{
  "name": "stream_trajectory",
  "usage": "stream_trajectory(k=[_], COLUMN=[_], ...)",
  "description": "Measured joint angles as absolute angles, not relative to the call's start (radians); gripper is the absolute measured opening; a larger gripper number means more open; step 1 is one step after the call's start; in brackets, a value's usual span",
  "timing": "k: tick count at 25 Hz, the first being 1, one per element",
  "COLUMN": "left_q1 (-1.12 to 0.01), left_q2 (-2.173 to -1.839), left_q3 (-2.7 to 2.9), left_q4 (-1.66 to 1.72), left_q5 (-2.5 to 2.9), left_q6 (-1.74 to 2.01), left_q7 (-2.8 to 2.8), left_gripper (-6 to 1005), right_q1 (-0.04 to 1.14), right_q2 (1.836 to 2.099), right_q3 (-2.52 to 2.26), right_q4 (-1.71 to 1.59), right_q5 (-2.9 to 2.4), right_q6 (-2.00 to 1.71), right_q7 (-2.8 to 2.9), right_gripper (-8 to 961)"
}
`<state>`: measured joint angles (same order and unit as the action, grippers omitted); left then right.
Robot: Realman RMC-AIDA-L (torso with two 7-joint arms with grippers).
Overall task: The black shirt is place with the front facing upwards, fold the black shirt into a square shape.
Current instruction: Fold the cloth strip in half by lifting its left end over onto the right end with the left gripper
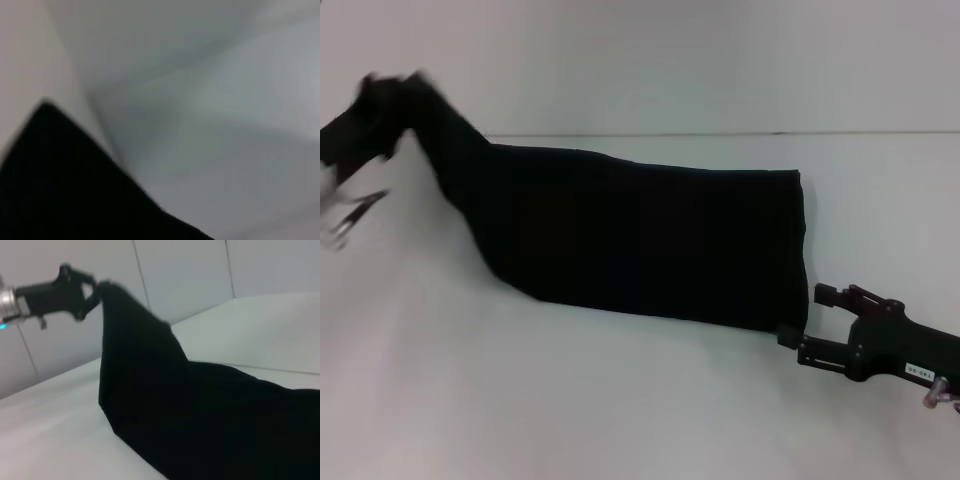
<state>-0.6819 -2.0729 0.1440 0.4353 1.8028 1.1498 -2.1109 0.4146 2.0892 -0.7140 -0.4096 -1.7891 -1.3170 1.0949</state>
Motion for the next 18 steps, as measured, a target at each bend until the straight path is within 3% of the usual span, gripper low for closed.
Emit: stream_trajectory(k=[9,18], left_q1=[-0.862,-0.925], left_q2=[-2.171,-2.176], left_q3=[0.382,0.378], left_q4=[0.383,-0.068], left_q5=[1.802,1.802], left_q6=[1.172,0.957], left_q7=[-2.098,-1.741], left_gripper=[24,23], right_q1=[0.355,0.335], right_q2=[2.089,2.089], right_q3=[-0.712,-0.712], right_q4=[-0.409,-0.410], right_q5=[-1.786,-1.784], right_q6=[-1.322,-1.320], right_q7=[1.099,1.100], right_gripper=[947,947])
